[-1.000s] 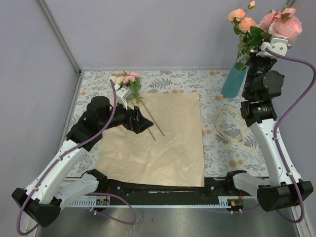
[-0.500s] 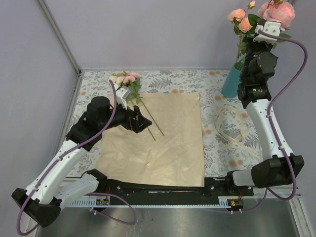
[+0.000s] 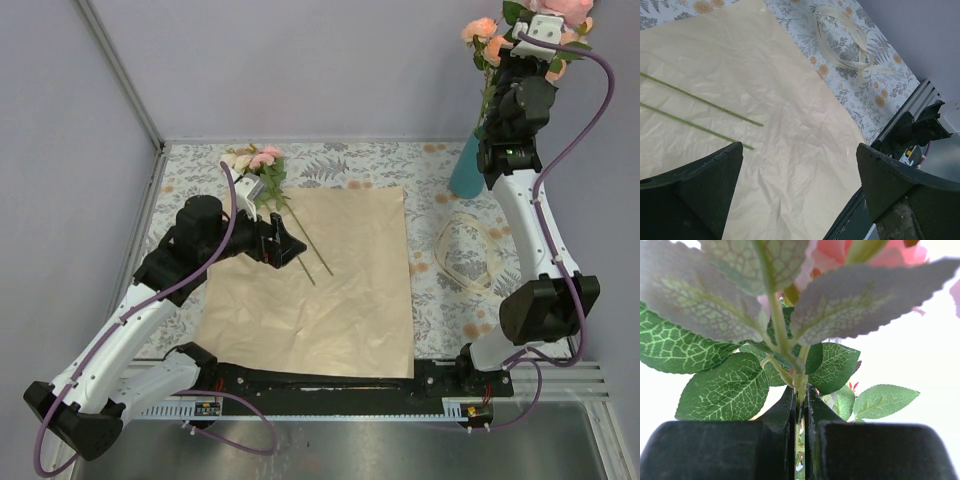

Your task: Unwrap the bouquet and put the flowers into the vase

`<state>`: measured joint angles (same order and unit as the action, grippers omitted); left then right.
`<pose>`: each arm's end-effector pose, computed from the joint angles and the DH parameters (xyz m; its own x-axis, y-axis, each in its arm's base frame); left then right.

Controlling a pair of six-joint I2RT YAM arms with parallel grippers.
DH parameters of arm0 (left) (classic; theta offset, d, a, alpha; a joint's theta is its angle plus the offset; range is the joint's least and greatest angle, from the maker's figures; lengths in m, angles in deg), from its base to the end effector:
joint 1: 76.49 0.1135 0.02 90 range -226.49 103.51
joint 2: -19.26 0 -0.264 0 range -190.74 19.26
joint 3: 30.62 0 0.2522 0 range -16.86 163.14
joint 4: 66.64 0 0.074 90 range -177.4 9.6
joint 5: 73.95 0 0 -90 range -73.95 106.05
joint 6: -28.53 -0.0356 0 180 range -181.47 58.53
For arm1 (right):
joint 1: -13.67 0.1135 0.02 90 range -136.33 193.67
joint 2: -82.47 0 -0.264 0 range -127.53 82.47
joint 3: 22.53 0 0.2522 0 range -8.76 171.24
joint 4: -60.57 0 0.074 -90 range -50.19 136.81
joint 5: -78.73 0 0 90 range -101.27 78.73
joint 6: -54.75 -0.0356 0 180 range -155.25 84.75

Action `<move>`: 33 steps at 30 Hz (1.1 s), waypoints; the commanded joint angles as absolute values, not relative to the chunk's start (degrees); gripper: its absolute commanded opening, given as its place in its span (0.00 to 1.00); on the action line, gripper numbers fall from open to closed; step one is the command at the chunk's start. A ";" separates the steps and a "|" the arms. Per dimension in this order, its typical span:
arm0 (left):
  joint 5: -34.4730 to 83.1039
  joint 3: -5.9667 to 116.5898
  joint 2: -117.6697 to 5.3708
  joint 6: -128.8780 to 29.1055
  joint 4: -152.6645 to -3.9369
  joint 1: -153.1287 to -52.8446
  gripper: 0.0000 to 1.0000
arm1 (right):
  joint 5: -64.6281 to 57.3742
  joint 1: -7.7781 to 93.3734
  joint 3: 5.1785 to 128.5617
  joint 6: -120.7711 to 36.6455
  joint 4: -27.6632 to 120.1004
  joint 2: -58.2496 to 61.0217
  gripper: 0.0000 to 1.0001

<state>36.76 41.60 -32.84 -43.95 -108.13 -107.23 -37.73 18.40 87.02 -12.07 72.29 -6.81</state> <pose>0.1608 -0.1103 0.3695 -0.5278 -0.0137 -0.8493 0.6316 0.6622 -0.4032 0.3432 0.0125 0.5209 0.3662 -0.3233 -0.8726 0.4862 0.8660 -0.1169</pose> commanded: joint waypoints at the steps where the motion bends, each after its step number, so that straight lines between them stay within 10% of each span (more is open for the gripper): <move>1: 35.92 42.21 -31.89 -44.68 -106.86 -107.51 0.99 | -37.38 17.36 88.62 -11.60 74.76 -9.20 0.00; 15: 33.72 42.56 -32.42 -45.21 -107.74 -107.51 0.99 | -37.64 15.08 81.94 -17.66 70.03 -13.07 0.02; 33: 28.71 41.94 -30.58 -44.15 -107.74 -107.51 0.99 | -37.03 14.11 90.11 -33.66 37.86 -11.32 0.61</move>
